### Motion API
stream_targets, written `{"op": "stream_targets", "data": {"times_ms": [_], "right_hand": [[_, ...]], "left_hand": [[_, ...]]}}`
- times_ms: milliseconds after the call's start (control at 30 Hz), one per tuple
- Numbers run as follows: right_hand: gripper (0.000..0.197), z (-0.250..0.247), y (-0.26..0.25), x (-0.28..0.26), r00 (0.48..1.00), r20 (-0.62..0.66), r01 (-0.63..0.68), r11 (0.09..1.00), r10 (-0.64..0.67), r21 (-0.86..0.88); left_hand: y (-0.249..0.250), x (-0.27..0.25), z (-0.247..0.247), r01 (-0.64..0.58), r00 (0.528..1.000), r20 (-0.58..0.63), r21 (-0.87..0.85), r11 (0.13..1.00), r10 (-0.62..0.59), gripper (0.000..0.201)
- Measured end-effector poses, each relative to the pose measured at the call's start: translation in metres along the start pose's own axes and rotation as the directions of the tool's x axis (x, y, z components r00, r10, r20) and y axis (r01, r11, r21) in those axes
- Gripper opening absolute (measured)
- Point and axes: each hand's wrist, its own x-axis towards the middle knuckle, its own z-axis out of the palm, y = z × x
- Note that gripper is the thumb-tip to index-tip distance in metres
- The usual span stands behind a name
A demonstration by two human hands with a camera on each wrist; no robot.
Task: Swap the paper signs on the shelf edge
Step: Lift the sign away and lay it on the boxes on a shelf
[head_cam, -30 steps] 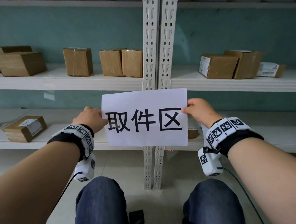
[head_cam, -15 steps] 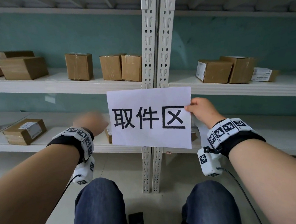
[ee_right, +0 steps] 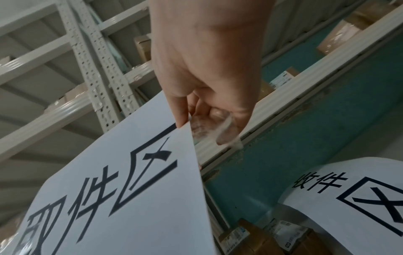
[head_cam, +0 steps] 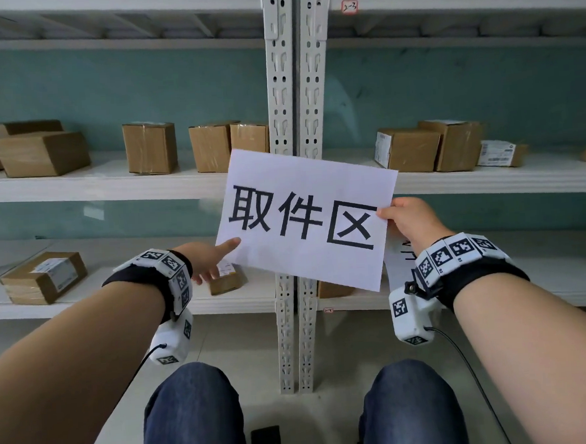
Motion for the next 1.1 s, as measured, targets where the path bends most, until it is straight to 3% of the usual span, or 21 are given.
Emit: {"op": "stream_targets", "data": {"times_ms": [133, 233, 467, 567, 667, 733, 833, 966, 1100], "right_hand": [[0.018, -0.024, -0.002, 0.004, 0.993, -0.086, -0.073, 0.991, 0.083, 0.109], [0.019, -0.043, 0.000, 0.006, 0.981, -0.146, -0.103, 0.979, 0.129, 0.173], [0.016, -0.084, 0.010, 0.008, 0.950, -0.211, -0.166, 0.943, 0.232, 0.289], [0.005, -0.100, 0.018, 0.008, 0.931, -0.241, -0.187, 0.924, 0.275, 0.334], [0.016, -0.112, 0.027, 0.008, 0.912, -0.273, -0.183, 0.899, 0.306, 0.397], [0.011, -0.117, 0.032, 0.010, 0.904, -0.277, -0.185, 0.883, 0.325, 0.431], [0.007, -0.121, 0.031, 0.017, 0.898, -0.286, -0.170, 0.863, 0.335, 0.476], [0.007, -0.126, 0.024, 0.033, 0.885, -0.306, -0.183, 0.868, 0.350, 0.462], [0.017, -0.131, 0.019, 0.052, 0.880, -0.317, -0.169, 0.857, 0.354, 0.486]], "left_hand": [[0.042, -0.028, 0.000, -0.128, 0.975, 0.167, -0.130, 0.983, 0.149, 0.081], [0.069, -0.028, 0.006, -0.210, 0.938, 0.242, -0.177, 0.961, 0.250, 0.088], [0.138, -0.033, 0.037, -0.388, 0.853, 0.211, -0.356, 0.850, 0.477, 0.072], [0.164, -0.038, 0.047, -0.443, 0.821, 0.199, -0.370, 0.816, 0.536, 0.067], [0.186, -0.042, 0.055, -0.482, 0.786, 0.210, -0.382, 0.789, 0.582, 0.063], [0.199, -0.044, 0.059, -0.489, 0.771, 0.215, -0.402, 0.774, 0.600, 0.062], [0.220, -0.041, 0.067, -0.475, 0.770, 0.180, -0.477, 0.739, 0.612, 0.048], [0.248, -0.029, 0.075, -0.443, 0.806, 0.068, -0.588, 0.677, 0.587, 0.035], [0.271, -0.013, 0.072, -0.459, 0.817, -0.041, -0.650, 0.605, 0.576, 0.023]]}}
